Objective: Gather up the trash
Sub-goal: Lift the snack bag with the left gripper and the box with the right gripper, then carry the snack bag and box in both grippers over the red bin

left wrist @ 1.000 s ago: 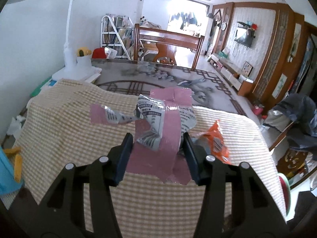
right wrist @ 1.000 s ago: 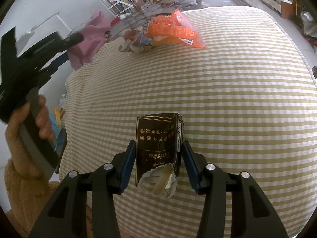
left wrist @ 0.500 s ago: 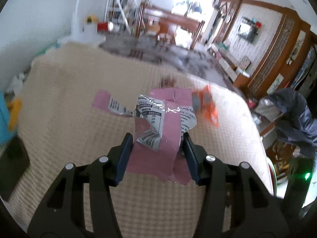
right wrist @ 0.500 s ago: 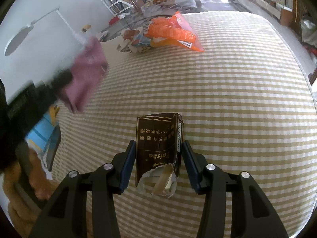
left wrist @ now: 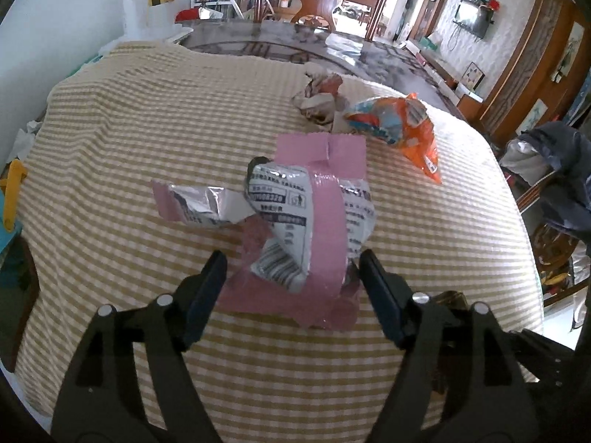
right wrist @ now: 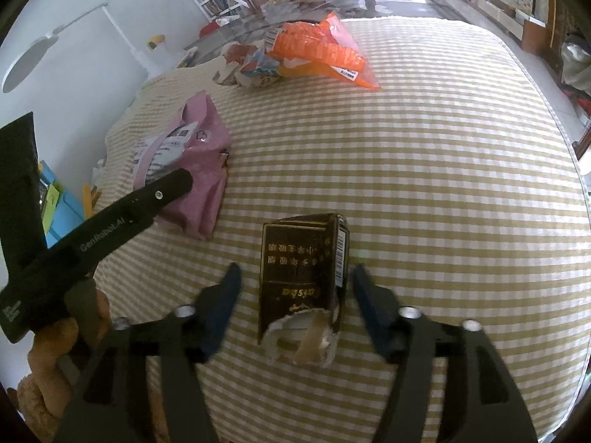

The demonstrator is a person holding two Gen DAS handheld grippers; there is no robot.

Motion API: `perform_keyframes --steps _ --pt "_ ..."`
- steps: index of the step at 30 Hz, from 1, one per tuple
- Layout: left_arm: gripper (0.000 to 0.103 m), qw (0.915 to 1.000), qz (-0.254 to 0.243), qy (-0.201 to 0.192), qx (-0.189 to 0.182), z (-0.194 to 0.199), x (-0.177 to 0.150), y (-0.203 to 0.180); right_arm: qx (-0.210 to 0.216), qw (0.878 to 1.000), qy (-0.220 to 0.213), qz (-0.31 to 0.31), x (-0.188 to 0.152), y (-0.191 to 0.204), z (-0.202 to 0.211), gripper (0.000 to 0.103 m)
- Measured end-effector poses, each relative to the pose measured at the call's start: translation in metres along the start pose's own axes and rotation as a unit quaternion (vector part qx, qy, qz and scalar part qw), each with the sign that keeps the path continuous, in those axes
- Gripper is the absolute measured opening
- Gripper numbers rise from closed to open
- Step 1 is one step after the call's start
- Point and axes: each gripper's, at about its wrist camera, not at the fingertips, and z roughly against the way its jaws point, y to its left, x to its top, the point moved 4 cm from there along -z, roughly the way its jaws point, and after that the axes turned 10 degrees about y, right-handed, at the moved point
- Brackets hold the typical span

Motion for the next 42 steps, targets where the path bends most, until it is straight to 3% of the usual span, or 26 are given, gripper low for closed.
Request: perform_keyframes --steps 5,10,12,14,16,28,36,42 --pt "0.083 0.9999 0.011 0.002 0.000 -0.004 0.000 0.003 -0.003 1.000 0.004 0.004 0.000 0.001 -0.003 0.072" --pt "0.078 0.9997 0.020 0.003 -0.010 -0.006 0.000 0.004 -0.010 1.000 0.014 0.019 -0.001 0.006 -0.008 0.071" --pt "0.073 0.9999 0.014 0.002 -0.009 -0.004 0.000 0.002 -0.018 0.999 0.018 0.030 -0.002 0.010 -0.011 0.064" --pt "0.072 0.9999 0.012 -0.003 -0.010 -0.001 0.000 0.000 -0.025 0.999 0.020 0.036 -0.003 0.011 -0.013 0.049" --pt "0.072 0.9998 0.011 -0.010 -0.012 0.002 0.001 -0.001 -0.024 0.999 0.018 0.036 -0.003 0.011 -0.013 0.047" --pt "0.069 0.9984 0.010 -0.049 -0.025 0.022 0.007 -0.005 -0.012 0.999 -0.028 0.019 0.003 0.003 0.009 0.046" --pt "0.069 0.9974 -0.004 -0.067 -0.026 0.042 0.006 -0.014 0.010 0.996 -0.087 0.008 0.003 -0.001 0.048 0.046" --pt "0.069 0.9962 0.000 -0.073 -0.047 0.062 -0.009 -0.031 0.026 0.990 -0.134 -0.019 -0.010 -0.018 0.082 0.046"
